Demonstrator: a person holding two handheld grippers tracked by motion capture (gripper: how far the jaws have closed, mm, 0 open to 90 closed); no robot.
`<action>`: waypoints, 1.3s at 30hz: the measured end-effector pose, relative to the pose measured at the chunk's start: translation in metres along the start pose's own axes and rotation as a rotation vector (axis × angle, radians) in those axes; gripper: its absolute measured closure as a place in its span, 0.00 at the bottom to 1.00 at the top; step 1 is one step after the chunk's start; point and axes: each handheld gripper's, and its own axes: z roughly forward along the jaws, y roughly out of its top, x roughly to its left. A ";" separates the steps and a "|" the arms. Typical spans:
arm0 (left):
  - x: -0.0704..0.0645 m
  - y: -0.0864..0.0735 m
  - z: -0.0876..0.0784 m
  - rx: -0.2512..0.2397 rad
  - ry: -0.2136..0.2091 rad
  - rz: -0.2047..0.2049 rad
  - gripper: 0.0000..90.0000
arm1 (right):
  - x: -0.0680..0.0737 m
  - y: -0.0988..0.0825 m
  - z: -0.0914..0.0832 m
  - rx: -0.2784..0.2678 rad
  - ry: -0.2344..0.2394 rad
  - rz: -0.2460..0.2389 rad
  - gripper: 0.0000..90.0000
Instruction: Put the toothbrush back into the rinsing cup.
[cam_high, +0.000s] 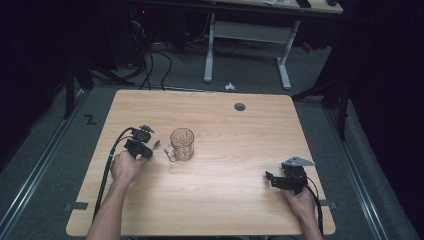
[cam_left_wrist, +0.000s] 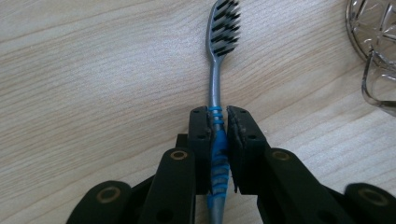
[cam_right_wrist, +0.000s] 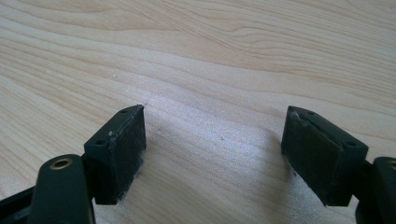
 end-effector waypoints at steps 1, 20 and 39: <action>0.000 0.000 -0.003 -0.012 -0.004 -0.004 0.89 | 0.000 0.000 0.000 -0.001 -0.001 -0.002 0.25; 0.006 -0.009 -0.040 -0.129 -0.034 -0.035 0.89 | 0.000 0.000 0.000 -0.001 -0.001 -0.002 0.25; -0.007 -0.025 -0.072 -0.287 -0.089 -0.033 0.89 | 0.000 0.000 0.000 0.000 -0.001 -0.001 0.25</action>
